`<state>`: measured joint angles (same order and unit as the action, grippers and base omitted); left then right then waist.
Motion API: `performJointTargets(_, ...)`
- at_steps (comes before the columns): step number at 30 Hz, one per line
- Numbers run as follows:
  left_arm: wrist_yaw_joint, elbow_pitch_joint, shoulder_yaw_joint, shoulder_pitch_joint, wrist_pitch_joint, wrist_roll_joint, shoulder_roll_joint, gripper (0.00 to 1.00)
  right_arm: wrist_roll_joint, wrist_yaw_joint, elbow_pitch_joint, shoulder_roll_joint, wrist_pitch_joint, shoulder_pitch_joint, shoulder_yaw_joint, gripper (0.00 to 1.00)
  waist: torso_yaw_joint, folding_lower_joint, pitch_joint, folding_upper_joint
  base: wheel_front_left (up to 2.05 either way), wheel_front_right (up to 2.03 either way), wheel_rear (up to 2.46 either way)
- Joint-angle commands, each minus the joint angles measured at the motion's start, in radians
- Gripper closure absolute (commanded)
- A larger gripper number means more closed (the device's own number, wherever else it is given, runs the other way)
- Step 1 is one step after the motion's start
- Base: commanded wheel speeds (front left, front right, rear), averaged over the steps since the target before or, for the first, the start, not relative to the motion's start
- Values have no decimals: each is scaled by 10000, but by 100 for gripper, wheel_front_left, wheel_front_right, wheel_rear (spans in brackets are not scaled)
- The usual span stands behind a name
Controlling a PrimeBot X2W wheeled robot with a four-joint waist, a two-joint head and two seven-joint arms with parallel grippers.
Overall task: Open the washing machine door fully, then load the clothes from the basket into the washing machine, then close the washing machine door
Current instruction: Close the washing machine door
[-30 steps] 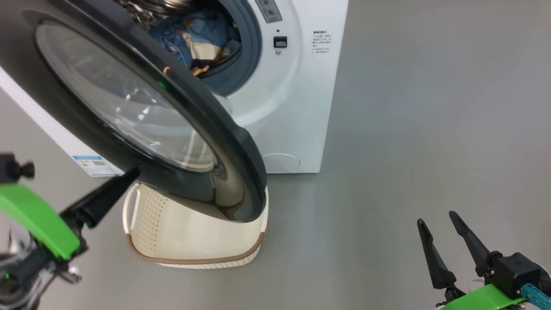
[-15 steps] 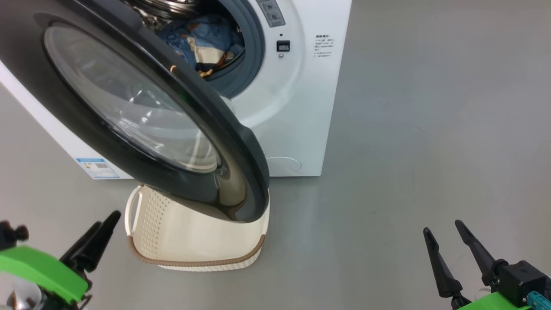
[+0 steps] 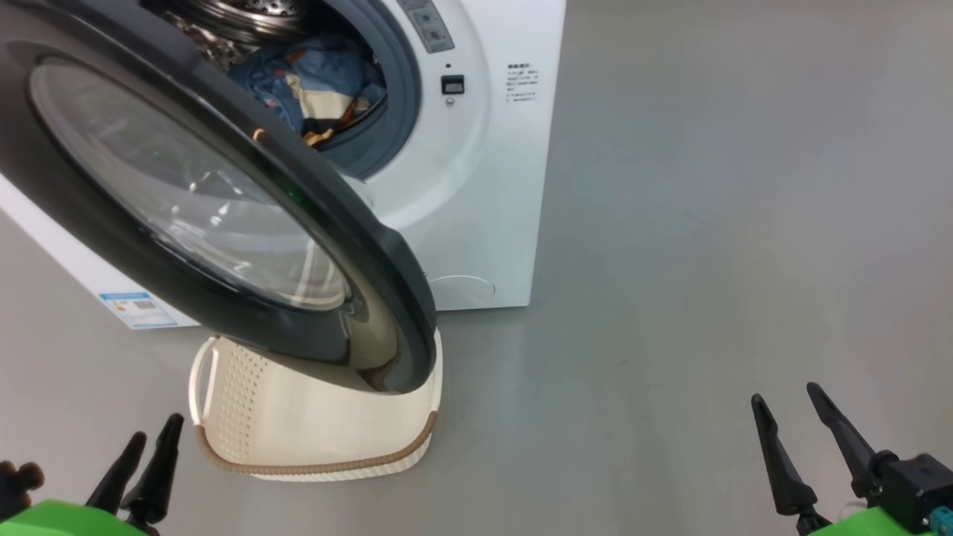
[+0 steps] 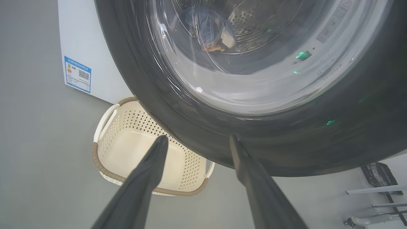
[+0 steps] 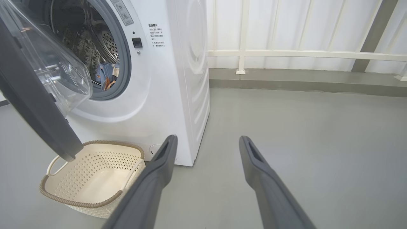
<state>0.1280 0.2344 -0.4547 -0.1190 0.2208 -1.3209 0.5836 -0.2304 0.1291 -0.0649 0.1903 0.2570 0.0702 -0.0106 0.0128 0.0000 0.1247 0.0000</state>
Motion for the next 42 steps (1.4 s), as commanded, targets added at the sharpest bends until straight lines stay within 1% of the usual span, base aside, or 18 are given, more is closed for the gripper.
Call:
performJointTargets(1, 27, -24, 321, -174, 198, 110, 443, 0, -7, 16, 234, 187, 48, 131, 147, 0, -85, 0, -23, 0, 0, 0, 0)
performJointTargets(5, 27, 286, 413, -176, 392, 697, 253, 0, -24, 16, 250, 156, 48, 212, -50, 0, -229, 0, -82, 0, 0, 0, 0)
performJointTargets(6, 27, 380, 808, -169, 402, 1365, 11, 0, -39, 16, 258, 157, 48, 270, -129, 0, -277, 0, -126, 0, 0, 0, 0)
performJointTargets(7, 27, 380, 808, -169, 402, 1365, 11, 0, -39, 16, 258, 157, 48, 270, -129, 0, -277, 0, -126, 0, 0, 0, 0)
performJointTargets(8, 27, 411, 1294, -86, 405, 2278, -243, 0, -46, 16, 277, 161, 48, 314, -195, 0, -331, 0, -138, 0, 0, 0, 0)
performJointTargets(9, 27, 411, 1294, -86, 405, 2278, -243, 0, -46, 16, 277, 161, 48, 314, -195, 0, -331, 0, -138, 0, 0, 0, 0)
performJointTargets(11, 27, 356, 1732, 47, 406, 3025, -583, 0, -45, 16, 297, 159, 48, 343, -256, 0, -378, 0, -147, 0, 0, 0, 0)
performJointTargets(15, 27, 88, 2587, 333, 407, 4251, -1220, 0, -36, 16, 333, 143, 48, 341, -363, 0, -453, 0, -145, 0, 0, 0, 0)
performJointTargets(25, 27, -982, 4017, 928, 409, 7299, -2548, 0, -40, 16, 380, 76, 48, 310, -499, 0, -463, 0, -95, 0, 0, 0, 0)
performJointTargets(28, 27, -1251, 4414, 1064, 409, 7880, -2934, 0, -32, 16, 370, 68, 48, 311, -492, 0, -447, 0, -94, 0, 0, 0, 0)
performJointTargets(32, 27, -1343, 4708, 1275, 409, 8460, -3331, 0, -14, 16, 350, 31, 48, 296, -438, 0, -439, 0, -109, 0, 0, 0, 0)
performJointTargets(36, 27, -1235, 4938, 1363, 409, 8785, -3663, 0, -9, 16, 320, -12, 48, 270, -396, 0, -412, 0, -98, 0, 0, 0, 0)
performJointTargets(42, 27, -1185, 5003, 1376, 409, 8854, -3777, 0, -15, 16, 331, -31, 48, 280, -433, 0, -353, 0, -85, 0, 0, 0, 0)
